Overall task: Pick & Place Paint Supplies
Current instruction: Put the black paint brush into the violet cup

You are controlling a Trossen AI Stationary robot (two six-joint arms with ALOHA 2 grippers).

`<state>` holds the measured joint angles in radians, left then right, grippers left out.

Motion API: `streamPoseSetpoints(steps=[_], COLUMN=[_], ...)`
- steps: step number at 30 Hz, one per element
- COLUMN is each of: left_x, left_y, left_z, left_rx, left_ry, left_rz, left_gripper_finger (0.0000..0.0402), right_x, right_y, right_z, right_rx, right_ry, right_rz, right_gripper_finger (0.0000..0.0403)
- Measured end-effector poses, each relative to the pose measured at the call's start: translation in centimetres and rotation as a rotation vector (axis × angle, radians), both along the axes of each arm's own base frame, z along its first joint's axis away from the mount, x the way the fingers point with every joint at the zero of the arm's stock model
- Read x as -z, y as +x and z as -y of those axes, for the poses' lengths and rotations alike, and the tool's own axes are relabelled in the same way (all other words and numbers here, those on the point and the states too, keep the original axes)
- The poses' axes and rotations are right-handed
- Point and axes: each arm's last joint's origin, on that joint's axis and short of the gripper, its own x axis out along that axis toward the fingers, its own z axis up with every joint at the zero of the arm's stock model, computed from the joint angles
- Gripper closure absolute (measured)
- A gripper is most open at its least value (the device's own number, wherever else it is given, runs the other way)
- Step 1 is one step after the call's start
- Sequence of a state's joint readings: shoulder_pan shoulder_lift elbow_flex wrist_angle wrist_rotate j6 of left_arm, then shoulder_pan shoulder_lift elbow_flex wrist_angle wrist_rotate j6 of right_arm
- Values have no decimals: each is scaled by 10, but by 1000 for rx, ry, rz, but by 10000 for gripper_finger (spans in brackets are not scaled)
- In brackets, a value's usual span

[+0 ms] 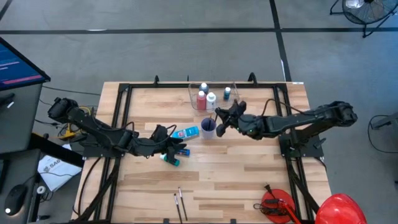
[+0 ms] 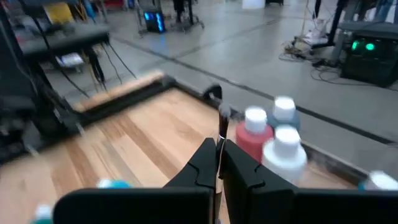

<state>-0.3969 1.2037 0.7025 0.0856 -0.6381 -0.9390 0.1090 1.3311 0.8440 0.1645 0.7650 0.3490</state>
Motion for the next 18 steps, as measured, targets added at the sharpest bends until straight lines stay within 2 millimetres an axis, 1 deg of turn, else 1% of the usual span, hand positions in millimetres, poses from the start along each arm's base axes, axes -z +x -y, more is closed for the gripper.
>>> streamPoseSetpoints(steps=[2,6,8,10,13,15,18], left_x=[0,0,0,0,0,0,1], left_y=[0,0,0,0,0,0,0], left_z=[0,1,1,1,1,1,1], left_rx=[0,18,31,38,39,39,46], left_ry=[0,-7,-12,-15,-16,-15,0], left_rz=[0,-3,-6,-7,-8,-8,-14], left_gripper_finger=[222,222,222,222,222,222,222], right_x=[6,11,12,18,24,32,37], right_y=[-2,1,6,6,14,15,21], right_z=[-2,-8,-11,-11,-12,-12,-14], right_rx=[9,-1,-6,-12,-4,-2,-4], right_ry=[-9,-2,-1,-3,16,14,21], right_rz=[-34,-40,-23,-55,-38,-67,-53], right_gripper_finger=[403,403,403,403,403,402,397])
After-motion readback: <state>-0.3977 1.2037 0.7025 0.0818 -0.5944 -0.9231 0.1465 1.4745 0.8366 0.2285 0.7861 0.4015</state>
